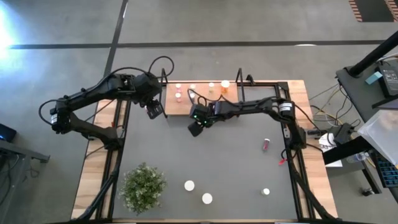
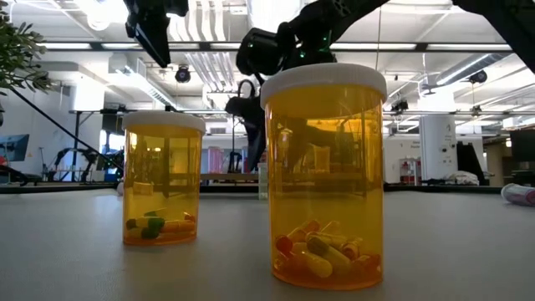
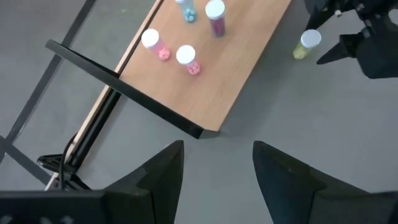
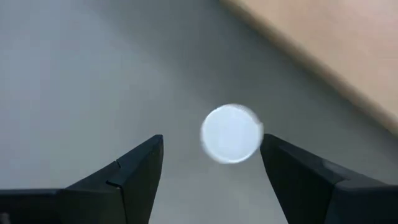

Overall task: Pick and place medicine bottles onto shelf by color
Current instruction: Put the left yellow pill bottle on the shelf aligned with the other yellow pill bottle

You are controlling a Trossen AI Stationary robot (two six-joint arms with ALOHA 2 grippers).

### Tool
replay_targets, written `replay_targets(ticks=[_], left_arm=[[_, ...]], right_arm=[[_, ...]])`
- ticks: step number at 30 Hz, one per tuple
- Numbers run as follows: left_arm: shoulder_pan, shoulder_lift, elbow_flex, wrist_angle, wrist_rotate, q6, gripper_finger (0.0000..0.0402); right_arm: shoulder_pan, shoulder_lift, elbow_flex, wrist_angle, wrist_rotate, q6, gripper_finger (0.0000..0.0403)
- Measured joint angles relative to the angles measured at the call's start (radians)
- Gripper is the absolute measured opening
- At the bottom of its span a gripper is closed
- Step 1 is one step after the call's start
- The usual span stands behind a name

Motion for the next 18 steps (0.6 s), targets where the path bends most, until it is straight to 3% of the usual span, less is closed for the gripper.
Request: replay_targets(ticks=[7, 18], left_arm=[[0.000, -0.008, 0.000, 0.000, 0.000, -0.013, 0.0176], [0.000, -0.009, 0.000, 0.000, 0.000, -0.013, 0.0176]], right_arm=[[0.001, -0.010, 0.000, 0.003, 0.062, -0.002, 0.0248], [0.001, -0.007, 0.000, 0.005, 0.062, -0.003, 0.0162]])
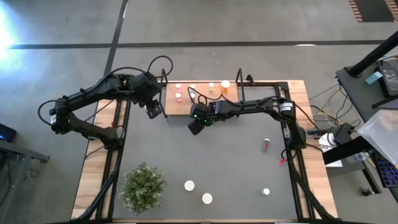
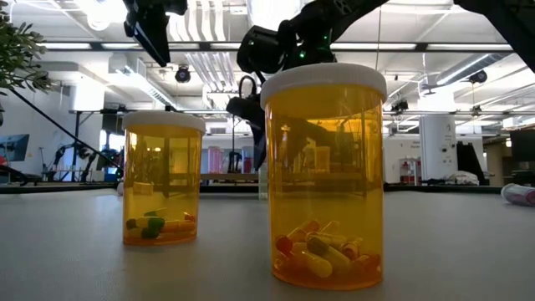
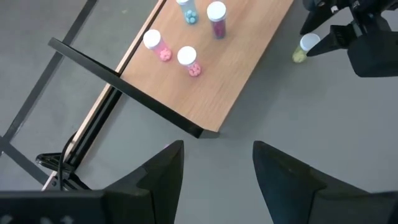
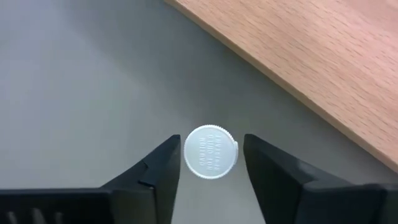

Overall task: Pick and place medicine bottles onto shelf by color
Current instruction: Put the left yellow pill bottle on the shelf aligned with the other yellow pill bottle

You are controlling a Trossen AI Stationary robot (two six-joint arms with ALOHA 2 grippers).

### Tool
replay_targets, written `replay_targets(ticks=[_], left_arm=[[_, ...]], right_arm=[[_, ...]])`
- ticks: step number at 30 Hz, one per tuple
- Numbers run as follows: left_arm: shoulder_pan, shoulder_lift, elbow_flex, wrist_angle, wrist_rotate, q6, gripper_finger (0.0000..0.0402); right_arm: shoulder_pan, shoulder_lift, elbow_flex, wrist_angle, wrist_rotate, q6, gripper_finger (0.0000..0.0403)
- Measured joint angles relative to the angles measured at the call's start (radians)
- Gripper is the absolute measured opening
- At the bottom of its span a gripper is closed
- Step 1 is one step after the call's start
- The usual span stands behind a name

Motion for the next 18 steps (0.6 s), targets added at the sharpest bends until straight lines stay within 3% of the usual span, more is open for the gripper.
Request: replay_targets(ticks=[6, 18], left_arm=[[0.000, 0.000, 0.000, 0.000, 0.000, 0.000, 0.0176], [0.000, 0.000, 0.000, 0.000, 0.000, 0.000, 0.0176]], right_arm=[[0.000, -0.001, 0.000, 0.002, 0.000, -0.008, 0.0131], [-0.004, -0.041, 0.000, -0.011, 0.000, -0.014, 0.0127]])
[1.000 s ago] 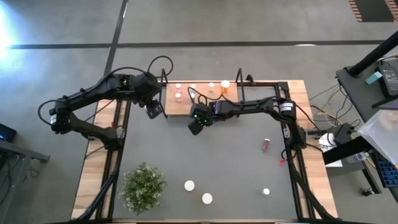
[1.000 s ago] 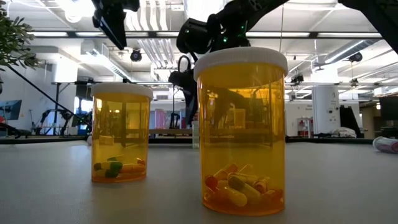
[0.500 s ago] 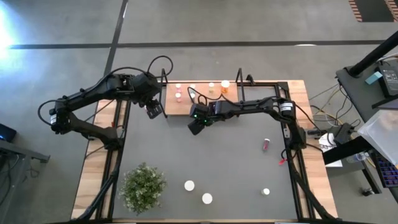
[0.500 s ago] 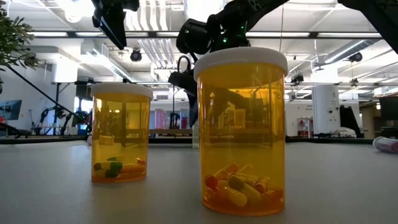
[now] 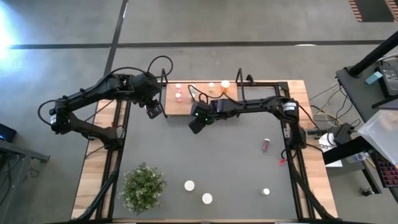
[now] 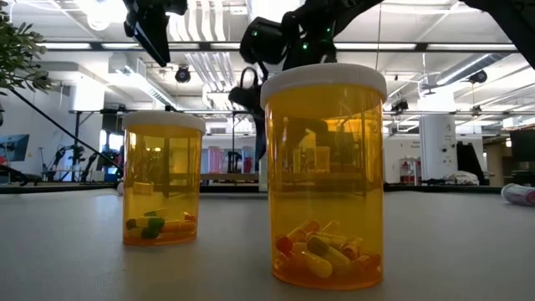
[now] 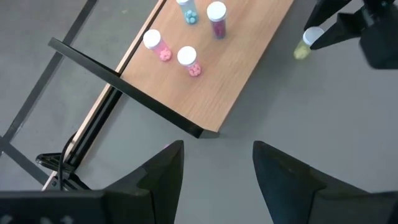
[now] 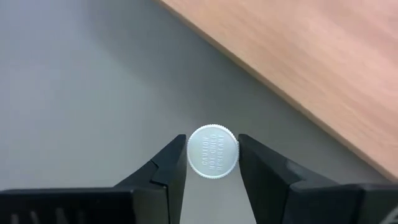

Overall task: Pick and place medicine bottles onto shelf by color
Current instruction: Put the left yellow pill bottle on the shelf aligned with the other yellow pill bottle

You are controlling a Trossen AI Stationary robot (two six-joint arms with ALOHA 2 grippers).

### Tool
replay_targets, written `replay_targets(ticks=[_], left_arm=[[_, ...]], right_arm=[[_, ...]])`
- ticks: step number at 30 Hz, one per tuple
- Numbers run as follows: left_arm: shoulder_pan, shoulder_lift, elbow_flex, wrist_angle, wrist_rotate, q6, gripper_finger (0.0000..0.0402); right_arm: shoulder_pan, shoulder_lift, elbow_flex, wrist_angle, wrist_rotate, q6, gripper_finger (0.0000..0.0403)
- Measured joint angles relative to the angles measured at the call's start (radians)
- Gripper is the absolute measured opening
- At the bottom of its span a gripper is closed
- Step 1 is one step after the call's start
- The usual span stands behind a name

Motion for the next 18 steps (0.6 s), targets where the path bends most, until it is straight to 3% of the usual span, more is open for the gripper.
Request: replay_targets(ticks=[8, 18], left_arm=[[0.000, 0.000, 0.000, 0.000, 0.000, 0.000, 0.0176], [0.000, -0.001, 0.000, 0.000, 0.000, 0.000, 0.0176]], right_arm=[[-0.043, -0.085, 0.000, -0.020, 0.024, -0.005, 0.0125], [-0.156, -0.072, 0.000, -0.027, 0.063, -0.013, 0.0132]])
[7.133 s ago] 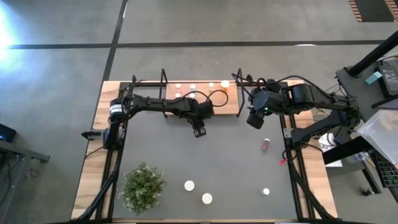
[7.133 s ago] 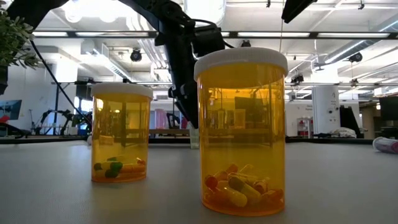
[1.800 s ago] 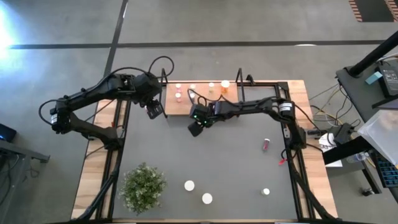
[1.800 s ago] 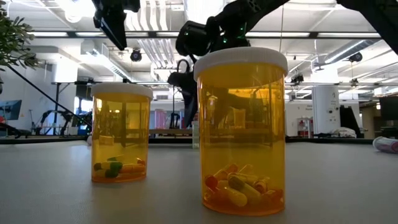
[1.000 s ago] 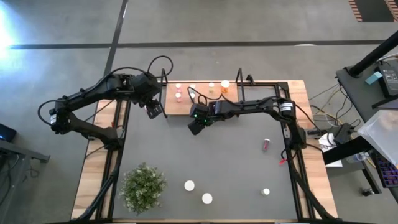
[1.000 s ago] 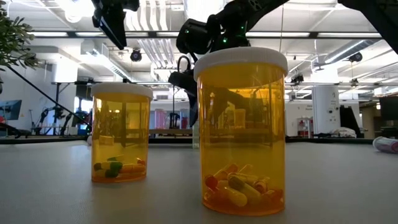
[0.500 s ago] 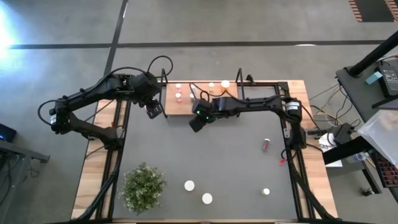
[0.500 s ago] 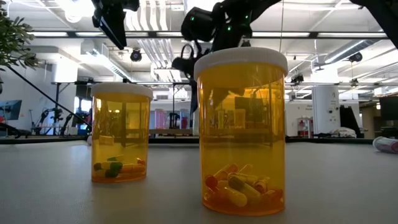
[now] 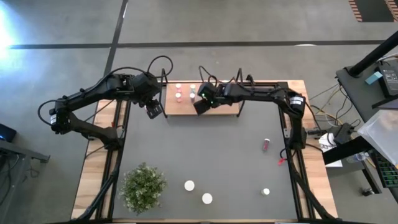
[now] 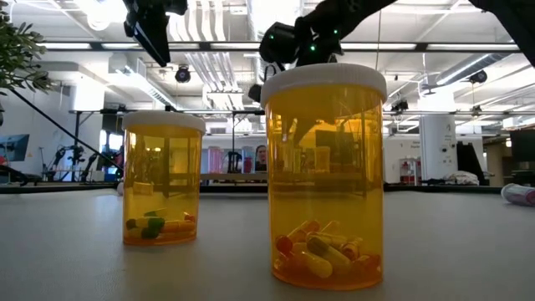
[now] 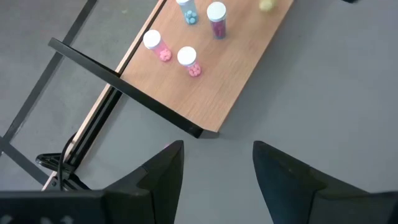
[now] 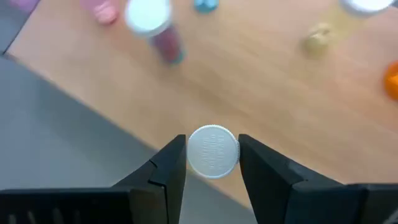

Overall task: Pick and place medicine bottles onto shelf by color
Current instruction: Put the left yellow pill bottle on the shelf aligned with the other yellow pill bottle

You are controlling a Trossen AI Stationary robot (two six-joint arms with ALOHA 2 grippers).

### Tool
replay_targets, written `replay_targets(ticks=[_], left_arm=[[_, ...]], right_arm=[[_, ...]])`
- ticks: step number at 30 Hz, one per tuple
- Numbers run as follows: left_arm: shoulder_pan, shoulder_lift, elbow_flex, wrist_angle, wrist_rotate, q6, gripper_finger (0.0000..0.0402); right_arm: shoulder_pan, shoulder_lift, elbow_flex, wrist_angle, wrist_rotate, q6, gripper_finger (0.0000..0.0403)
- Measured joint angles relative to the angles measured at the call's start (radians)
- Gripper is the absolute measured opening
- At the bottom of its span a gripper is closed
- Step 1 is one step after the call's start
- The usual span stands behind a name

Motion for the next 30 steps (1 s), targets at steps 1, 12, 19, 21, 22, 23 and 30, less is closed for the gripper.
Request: replay_targets(ticks=[1, 12, 19, 21, 22, 23, 30], left_arm=[[0.000, 0.000, 0.000, 0.000, 0.000, 0.000, 0.0176], [0.000, 0.000, 0.000, 0.001, 0.000, -0.001, 0.0176], [0.000, 0.000, 0.000, 0.008, -0.001, -0.001, 0.0176], [0.000, 0.000, 0.000, 0.008, -0.001, -0.001, 0.0176], [0.000, 0.000, 0.000, 0.008, -0.002, -0.001, 0.0176], [0.000, 0.000, 0.000, 0.008, -0.002, -0.001, 0.0176], [0.000, 0.000, 0.000, 0.008, -0.003, -0.001, 0.0176]], right_arm=[[-0.009, 0.000, 0.000, 0.000, 0.002, 0.000, 0.0132], [-0.071, 0.000, 0.000, 0.003, 0.053, -0.018, 0.0134], [-0.096, 0.002, 0.000, 0.004, 0.059, -0.042, 0.0134], [-0.097, 0.002, -0.002, 0.005, 0.059, -0.043, 0.0134], [-0.097, 0.002, -0.003, 0.004, 0.059, -0.047, 0.0134], [-0.097, 0.002, -0.003, 0.004, 0.058, -0.055, 0.0134], [-0.097, 0.002, -0.005, 0.003, 0.045, -0.106, 0.0134]])
